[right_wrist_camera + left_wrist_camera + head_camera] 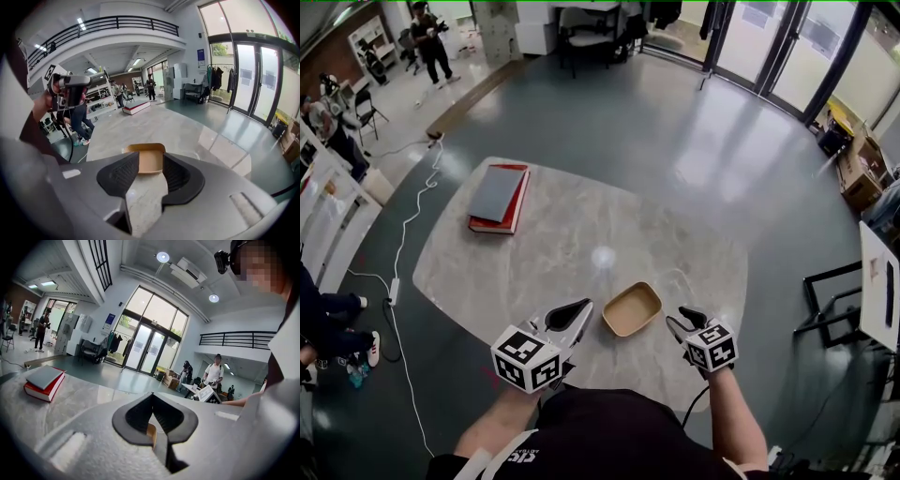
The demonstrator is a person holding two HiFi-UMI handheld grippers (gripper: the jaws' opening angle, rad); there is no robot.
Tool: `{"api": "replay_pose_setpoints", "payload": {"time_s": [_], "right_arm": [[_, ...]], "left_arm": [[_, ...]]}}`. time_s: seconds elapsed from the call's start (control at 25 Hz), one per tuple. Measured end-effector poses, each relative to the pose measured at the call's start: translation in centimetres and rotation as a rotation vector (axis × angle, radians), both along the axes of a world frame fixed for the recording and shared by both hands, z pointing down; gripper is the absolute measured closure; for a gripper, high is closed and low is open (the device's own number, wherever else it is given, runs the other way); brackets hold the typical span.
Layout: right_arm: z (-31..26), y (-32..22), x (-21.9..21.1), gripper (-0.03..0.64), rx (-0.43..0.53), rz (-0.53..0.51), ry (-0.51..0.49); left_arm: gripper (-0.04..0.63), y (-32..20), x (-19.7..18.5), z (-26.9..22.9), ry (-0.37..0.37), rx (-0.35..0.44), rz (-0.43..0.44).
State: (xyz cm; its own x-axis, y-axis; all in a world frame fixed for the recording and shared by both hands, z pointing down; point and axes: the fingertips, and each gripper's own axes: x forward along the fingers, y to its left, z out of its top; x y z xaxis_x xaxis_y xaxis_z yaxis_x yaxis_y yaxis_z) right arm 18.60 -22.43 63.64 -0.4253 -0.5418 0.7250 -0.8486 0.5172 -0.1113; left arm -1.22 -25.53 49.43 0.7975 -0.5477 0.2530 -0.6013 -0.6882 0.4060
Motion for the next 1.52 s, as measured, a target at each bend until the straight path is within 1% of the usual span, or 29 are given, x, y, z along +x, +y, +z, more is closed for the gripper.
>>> {"api": "replay_pose_setpoints", "payload": {"time_s": [0.12,0.44,0.72,0.92,1.08,1.2,1.28,1.44,1.52], "right_arm": [[2.0,-0.3,0.5,0.449,-0.022,-0.031,0.045],[7.4,-0.6,1.6,0.449,-0.113,-0.075,0.098],[11.3,-0.4,2.7,0.453,-0.203,-0.078,0.149],[13.3,-0.9,3.0,0.456,-0.216,-0.108,0.182],[14.3,-0.6,2.8,0.465,-0.266,-0.125,0.212],[15.3,-0.5,3.3,0.466,-0.275,-0.125,0.273],[16.2,-0.6,3.6,0.466,-0.279,-0.120,0.292],[16.3,-0.5,3.5,0.493,-0.276,-0.125,0.297],[16.4,-0.2,2.8,0.546,-0.279,-0.147,0.294]], "left_arm": [[0.591,0.0,-0.2,0.4,-0.007,-0.008,-0.005],[0.591,0.2,-1.1,0.9,-0.036,-0.028,-0.030],[0.591,0.7,-2.7,0.9,-0.067,-0.047,-0.078],[0.591,1.3,-3.9,1.7,-0.079,-0.071,-0.113],[0.591,1.7,-4.5,1.8,-0.088,-0.084,-0.129],[0.591,1.9,-5.2,1.6,-0.095,-0.085,-0.140],[0.591,1.9,-5.6,1.4,-0.098,-0.085,-0.150],[0.591,1.9,-6.2,1.3,-0.098,-0.087,-0.163],[0.591,1.8,-6.3,1.5,-0.092,-0.088,-0.164]]}}
